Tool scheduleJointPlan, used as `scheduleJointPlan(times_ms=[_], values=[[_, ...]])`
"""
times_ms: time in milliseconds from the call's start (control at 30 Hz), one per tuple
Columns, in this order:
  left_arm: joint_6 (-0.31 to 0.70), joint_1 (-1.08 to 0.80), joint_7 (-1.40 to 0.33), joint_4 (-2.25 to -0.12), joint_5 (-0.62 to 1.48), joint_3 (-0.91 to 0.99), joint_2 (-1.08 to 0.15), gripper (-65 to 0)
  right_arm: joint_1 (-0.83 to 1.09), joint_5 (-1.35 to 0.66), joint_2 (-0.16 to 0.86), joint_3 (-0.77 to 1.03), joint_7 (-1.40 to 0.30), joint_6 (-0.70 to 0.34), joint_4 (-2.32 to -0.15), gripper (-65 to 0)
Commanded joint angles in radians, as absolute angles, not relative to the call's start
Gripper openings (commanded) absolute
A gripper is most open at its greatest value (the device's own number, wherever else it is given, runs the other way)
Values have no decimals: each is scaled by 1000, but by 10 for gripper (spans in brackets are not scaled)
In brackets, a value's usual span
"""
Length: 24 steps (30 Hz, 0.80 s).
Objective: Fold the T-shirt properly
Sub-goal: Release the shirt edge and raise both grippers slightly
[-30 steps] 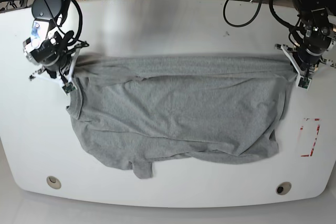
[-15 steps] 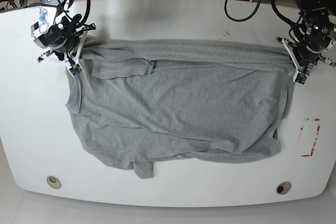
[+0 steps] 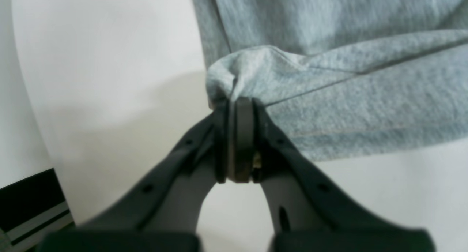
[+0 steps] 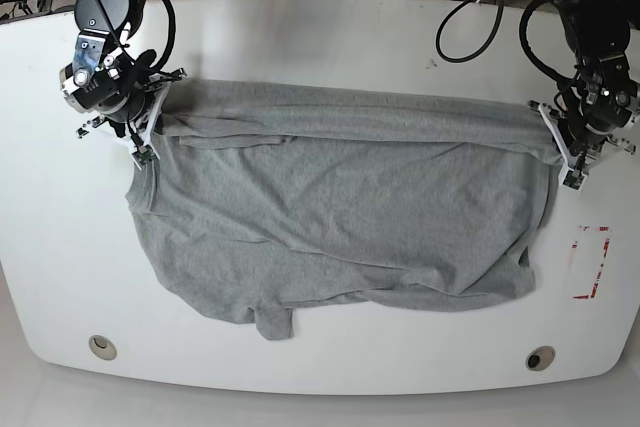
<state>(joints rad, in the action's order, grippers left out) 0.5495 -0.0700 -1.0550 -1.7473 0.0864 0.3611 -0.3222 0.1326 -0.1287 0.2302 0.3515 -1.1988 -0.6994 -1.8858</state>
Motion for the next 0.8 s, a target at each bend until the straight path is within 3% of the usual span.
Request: scheduleJointPlan(times_ms=[0,767], values=[[547,-19,-1043,-1728,77,355,-354,-650,91,-114,245,357,-1185,-698,-1853,-650],[547,79,-914,-1511,77,248,-395,-650,-22,-111,249,355,-1119,-698,-1705,-648]])
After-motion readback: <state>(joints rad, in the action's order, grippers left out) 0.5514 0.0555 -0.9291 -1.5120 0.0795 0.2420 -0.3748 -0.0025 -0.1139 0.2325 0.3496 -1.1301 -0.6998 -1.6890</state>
